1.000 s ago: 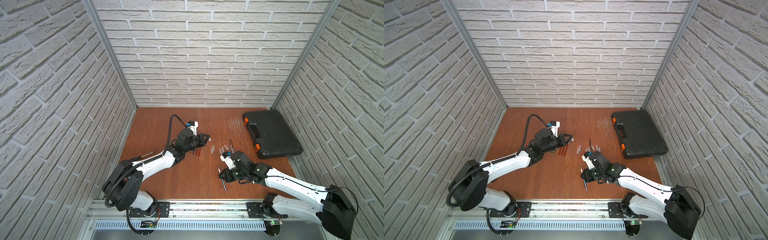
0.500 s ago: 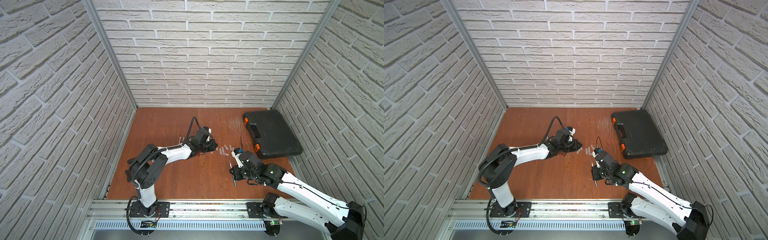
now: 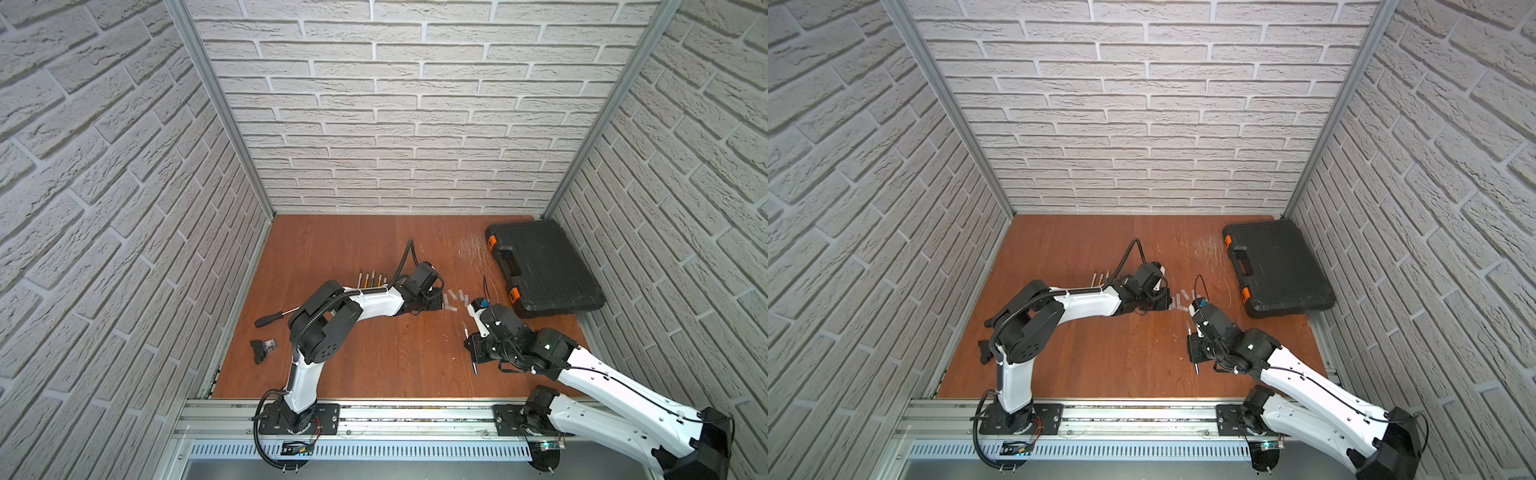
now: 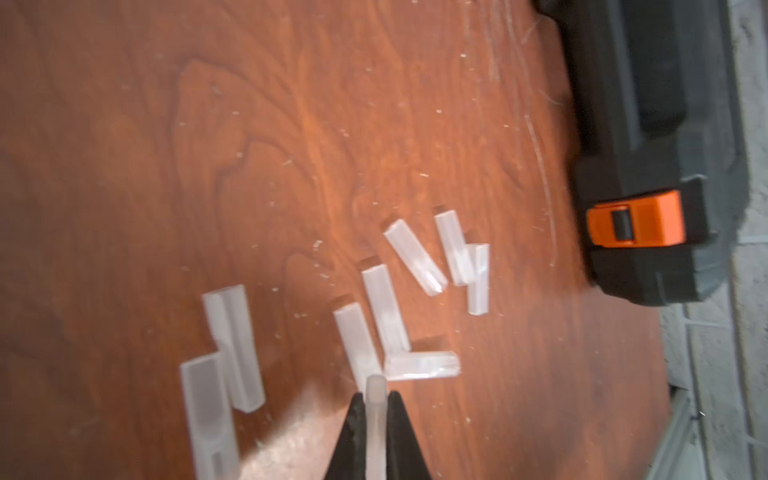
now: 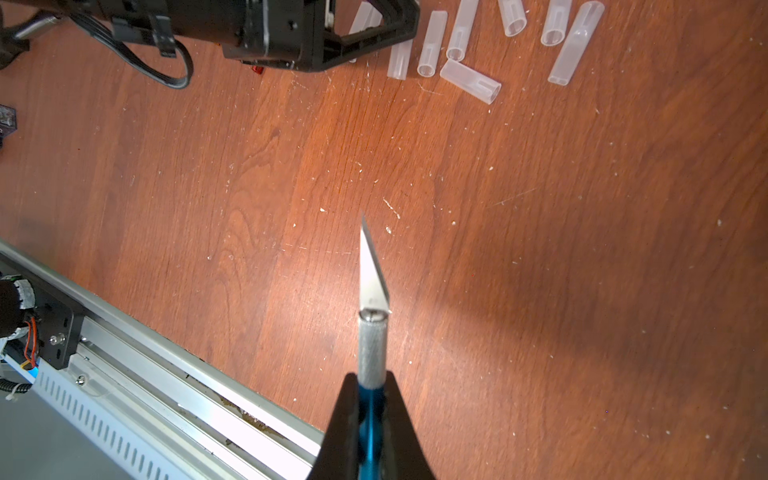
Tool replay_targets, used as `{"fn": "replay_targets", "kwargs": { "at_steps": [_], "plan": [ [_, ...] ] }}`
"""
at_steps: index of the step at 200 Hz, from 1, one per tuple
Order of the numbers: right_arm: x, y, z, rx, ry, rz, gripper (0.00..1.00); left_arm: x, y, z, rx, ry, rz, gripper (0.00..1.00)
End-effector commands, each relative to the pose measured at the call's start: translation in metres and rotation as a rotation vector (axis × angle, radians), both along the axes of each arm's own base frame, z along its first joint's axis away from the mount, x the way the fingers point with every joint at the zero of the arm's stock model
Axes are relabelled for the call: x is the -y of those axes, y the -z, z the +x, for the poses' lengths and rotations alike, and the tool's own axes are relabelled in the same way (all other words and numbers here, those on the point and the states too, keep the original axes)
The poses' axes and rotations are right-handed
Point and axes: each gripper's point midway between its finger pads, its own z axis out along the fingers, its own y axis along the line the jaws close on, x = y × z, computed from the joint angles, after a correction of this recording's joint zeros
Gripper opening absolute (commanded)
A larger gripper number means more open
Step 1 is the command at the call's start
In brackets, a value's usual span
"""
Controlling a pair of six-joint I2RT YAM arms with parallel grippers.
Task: Remove protective caps from carving knives
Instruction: Place the protective sleeve at the center of the board.
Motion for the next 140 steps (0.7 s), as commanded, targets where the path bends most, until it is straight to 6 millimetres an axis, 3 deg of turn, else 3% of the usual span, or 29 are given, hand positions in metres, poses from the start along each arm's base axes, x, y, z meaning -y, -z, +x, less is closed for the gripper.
{"fn": "replay_targets", "kwargs": {
  "at_steps": [1,72,96,140],
  "plan": [
    [-0.001,0.003,0.001,0.005,0.003,0.005,0.03,-0.003,0.003,0.008,0.027,-0.013,0.039,0.07],
    [-0.002,0.004,0.001,0.002,0.000,0.009,0.03,-0.002,0.000,0.008,0.032,-0.008,0.042,0.24],
    [-0.003,0.004,0.001,0.001,-0.001,0.009,0.03,-0.003,-0.003,0.008,0.036,-0.009,0.042,0.26],
    [-0.010,0.002,0.006,0.011,-0.001,0.038,0.03,-0.008,-0.029,0.005,0.074,-0.004,0.013,0.26]
  ]
}}
